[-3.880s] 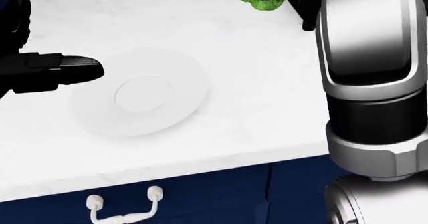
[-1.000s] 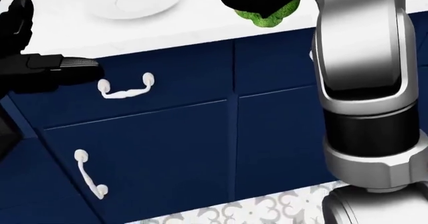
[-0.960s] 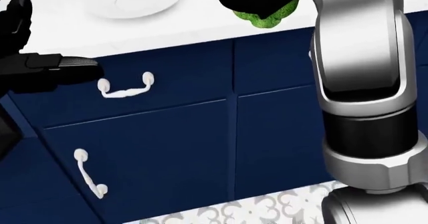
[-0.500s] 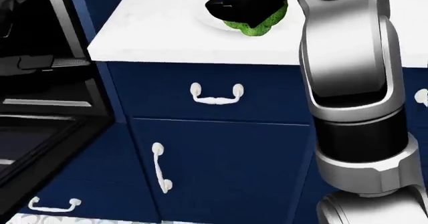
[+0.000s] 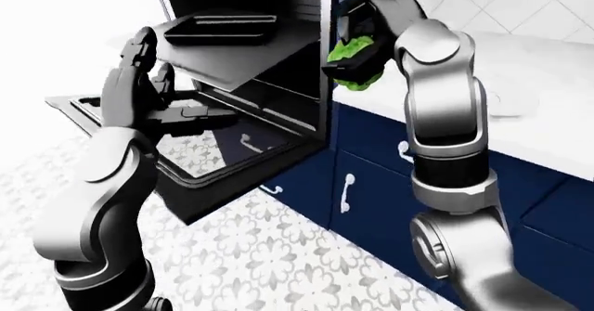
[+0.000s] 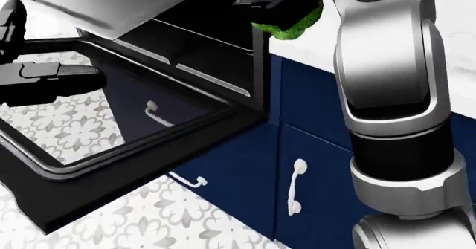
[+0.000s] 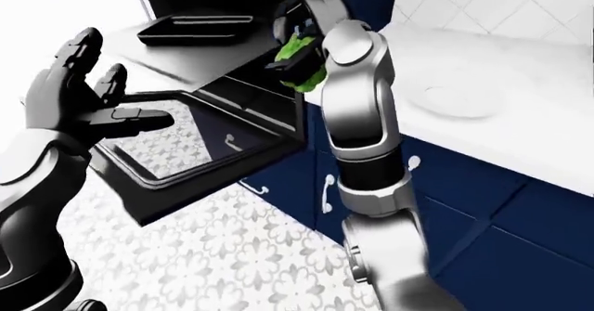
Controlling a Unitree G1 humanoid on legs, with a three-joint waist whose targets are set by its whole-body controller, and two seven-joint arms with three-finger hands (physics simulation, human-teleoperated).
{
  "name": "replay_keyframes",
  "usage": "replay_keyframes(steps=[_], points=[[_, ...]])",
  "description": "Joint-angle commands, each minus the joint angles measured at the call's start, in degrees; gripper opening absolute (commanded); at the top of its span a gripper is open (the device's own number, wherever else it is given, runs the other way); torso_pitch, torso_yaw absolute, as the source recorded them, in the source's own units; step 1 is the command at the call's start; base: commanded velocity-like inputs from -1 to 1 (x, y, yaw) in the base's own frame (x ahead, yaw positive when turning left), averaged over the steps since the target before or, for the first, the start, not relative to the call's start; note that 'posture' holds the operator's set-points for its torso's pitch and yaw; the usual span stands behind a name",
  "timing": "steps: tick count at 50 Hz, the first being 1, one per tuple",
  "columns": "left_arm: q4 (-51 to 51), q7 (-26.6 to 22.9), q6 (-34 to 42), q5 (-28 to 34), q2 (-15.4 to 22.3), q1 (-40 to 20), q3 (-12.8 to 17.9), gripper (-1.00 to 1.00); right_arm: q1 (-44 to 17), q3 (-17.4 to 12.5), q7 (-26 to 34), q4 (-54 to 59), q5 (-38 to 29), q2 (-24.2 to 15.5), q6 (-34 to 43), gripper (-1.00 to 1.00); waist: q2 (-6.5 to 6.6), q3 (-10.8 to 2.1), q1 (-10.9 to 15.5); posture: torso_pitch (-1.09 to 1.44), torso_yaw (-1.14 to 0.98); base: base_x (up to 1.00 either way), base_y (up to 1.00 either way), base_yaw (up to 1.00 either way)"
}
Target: Place the broccoli on the top rack of the oven.
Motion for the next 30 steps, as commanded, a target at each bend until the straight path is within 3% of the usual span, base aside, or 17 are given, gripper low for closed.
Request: replay_keyframes(steps=[1,3,9,11,12,13,14,16,21,25,27,30], points=[[-1.63,-0.14,-1.73,-0.06,0.50,-2.21,-0.10,1.00,-2.44,-1.14,-0.53,-1.51,-0.34,-1.07,-1.40,-1.00,0.37,-2.25,-0.39,0.00,0.00,0.00,0.00,1.00],[-1.53,-0.14,-1.80,-0.01,0.50,-2.20,-0.15,1.00,-2.12,-1.12,-0.69,-1.44,-0.29,-0.95,-1.69,-1.00,-1.15,-2.52,-0.13,0.00,0.00,0.00,0.00,1.00],[-1.79,-0.14,-1.78,0.05,0.42,-1.96,-0.23,1.00,-1.58,-0.97,-0.85,-1.86,-0.31,-0.60,-1.74,-1.00,-5.16,-0.71,-1.01,0.00,0.00,0.00,0.00,1.00],[-1.87,-0.21,-1.78,-0.01,0.46,-1.93,-0.07,1.00,-1.70,-0.81,-0.77,-2.08,-0.43,-0.49,-1.41,-1.00,-7.62,-0.94,-1.08,0.00,0.00,0.00,0.00,1.00],[-1.86,-0.24,-1.81,-0.04,0.49,-1.93,0.02,1.00,-1.84,-0.84,-0.73,-2.08,-0.48,-0.54,-1.33,-1.00,-9.98,-1.86,-1.44,0.00,0.00,0.00,0.00,1.00],[-1.95,-0.17,-1.54,-0.12,0.55,-2.09,0.08,1.00,-1.82,-0.90,-0.74,-2.00,-0.45,-0.55,-1.43,-1.00,-8.42,-1.63,-1.34,0.00,0.00,0.00,0.00,1.00],[-1.75,-0.23,-1.81,-0.05,0.52,-2.06,-0.04,1.00,-2.05,-0.92,-0.63,-1.94,-0.47,-0.64,-1.34,-1.00,-8.51,-1.06,-1.33,0.00,0.00,0.00,0.00,1.00],[-1.67,-0.28,-1.95,0.00,0.52,-1.96,-0.08,1.00,-2.67,-1.07,-0.47,-1.63,-0.46,-0.88,-1.26,-1.00,-8.32,-1.62,-0.90,0.00,0.00,0.00,0.00,1.00],[-1.65,-0.34,-1.99,0.05,0.53,-1.90,-0.13,1.00,-3.06,-0.96,-0.03,-1.84,-0.63,-1.15,-0.90,-1.00,-5.11,-1.03,-1.03,0.00,0.00,0.00,0.00,1.00],[-1.64,-0.36,-1.94,0.07,0.56,-1.89,-0.10,1.00,-3.84,-1.17,0.39,-1.62,-0.76,-1.60,-0.66,-1.00,-1.48,-1.03,-1.42,0.00,0.00,0.00,0.00,1.00],[-1.97,-0.23,-1.50,-0.05,0.58,-2.04,-0.02,1.00,-3.67,-1.21,0.34,-1.61,-0.70,-1.54,-0.86,-1.00,2.00,-2.09,-1.36,0.00,0.00,0.00,0.00,1.00],[-2.16,-0.11,-1.32,-0.09,0.53,-2.05,-0.04,1.00,-3.21,-1.23,0.26,-1.77,-0.63,-1.47,-1.10,-1.00,0.60,-1.80,-0.52,0.00,0.00,0.00,0.00,1.00]])
